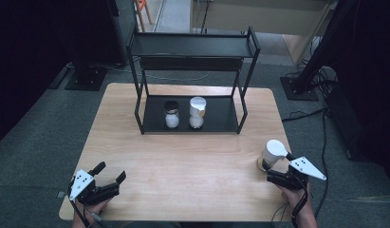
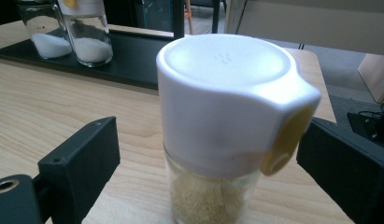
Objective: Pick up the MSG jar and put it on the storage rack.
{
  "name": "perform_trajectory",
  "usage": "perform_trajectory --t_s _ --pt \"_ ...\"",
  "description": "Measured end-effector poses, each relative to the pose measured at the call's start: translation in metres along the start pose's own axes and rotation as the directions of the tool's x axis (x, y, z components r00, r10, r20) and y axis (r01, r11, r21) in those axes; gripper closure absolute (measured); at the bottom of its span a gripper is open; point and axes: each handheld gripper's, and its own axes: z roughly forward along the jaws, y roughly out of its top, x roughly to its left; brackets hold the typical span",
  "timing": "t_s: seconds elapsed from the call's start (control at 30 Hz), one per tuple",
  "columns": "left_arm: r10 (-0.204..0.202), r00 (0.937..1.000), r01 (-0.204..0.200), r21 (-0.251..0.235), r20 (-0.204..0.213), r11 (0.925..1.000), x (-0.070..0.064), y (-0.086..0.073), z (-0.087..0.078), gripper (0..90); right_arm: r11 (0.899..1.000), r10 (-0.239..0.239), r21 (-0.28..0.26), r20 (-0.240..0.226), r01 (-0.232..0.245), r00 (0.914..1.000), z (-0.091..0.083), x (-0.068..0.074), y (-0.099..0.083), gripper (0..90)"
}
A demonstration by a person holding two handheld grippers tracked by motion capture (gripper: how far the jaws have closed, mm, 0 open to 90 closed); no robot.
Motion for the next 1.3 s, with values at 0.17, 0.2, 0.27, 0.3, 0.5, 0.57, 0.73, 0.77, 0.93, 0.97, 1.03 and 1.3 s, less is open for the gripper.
perform_trajectory --t_s 0.17,0.2,0.27,0.3,0.5,0.57,0.73,0.77,0.93,0.97,1.03,1.3 --pt "-0.002 1.0000 0.002 -0.001 0.000 1.0000 0.000 0.000 0.000 9.8 1.000 -0.004 0.006 -0.007 0.004 1.0000 0.008 -0.002 0.004 5.7" --pt "-0.002 1.0000 0.002 -0.001 0.001 1.0000 0.000 0.000 0.000 9.8 1.000 -0.006 0.008 -0.008 0.006 1.0000 0.009 -0.002 0.004 5.7" --pt "-0.002 1.0000 0.002 0.000 0.001 1.0000 0.000 0.000 0.000 9.8 1.000 -0.010 0.014 -0.011 0.011 0.9999 0.012 -0.002 0.005 5.8" --pt "-0.002 1.0000 0.002 0.000 0.001 1.0000 0.000 0.000 0.000 9.8 1.000 -0.015 0.015 -0.014 0.016 0.9998 0.014 -0.002 0.006 5.8" --pt "0.000 1.0000 0.000 0.000 0.000 1.0000 0.000 0.000 0.000 9.8 0.999 -0.026 0.026 -0.025 0.026 0.9994 0.022 -0.002 0.010 6.1" --pt "-0.002 1.0000 0.002 -0.001 0.000 1.0000 0.000 0.000 0.000 9.8 0.999 -0.029 0.027 -0.028 0.029 0.9992 0.024 -0.002 0.010 6.1" --pt "-0.002 1.0000 0.002 -0.001 0.001 1.0000 0.000 0.000 0.000 9.8 0.999 -0.030 0.031 -0.035 0.031 0.9989 0.027 0.000 0.009 6.1" --pt "-0.002 1.0000 0.002 -0.001 0.001 1.0000 0.000 0.000 0.000 9.8 0.999 -0.028 0.031 -0.035 0.029 0.9990 0.028 0.000 0.009 6.1" --pt "-0.001 1.0000 0.001 -0.001 0.001 1.0000 0.000 0.000 0.000 9.8 0.999 -0.025 0.033 -0.035 0.026 0.9991 0.028 0.000 0.007 6.2" --pt "-0.001 1.0000 0.001 0.000 0.001 1.0000 0.000 0.000 0.000 9.8 0.999 -0.022 0.033 -0.036 0.024 0.9991 0.028 0.001 0.006 6.2" --pt "0.000 1.0000 0.000 0.000 0.001 1.0000 0.000 0.000 0.000 9.8 0.999 -0.025 0.033 -0.036 0.026 0.9990 0.029 0.001 0.006 6.2" --pt "0.001 1.0000 -0.001 0.002 -0.002 1.0000 0.000 0.000 0.000 9.8 0.999 -0.024 0.031 -0.034 0.025 0.9991 0.028 0.000 0.006 6.2"
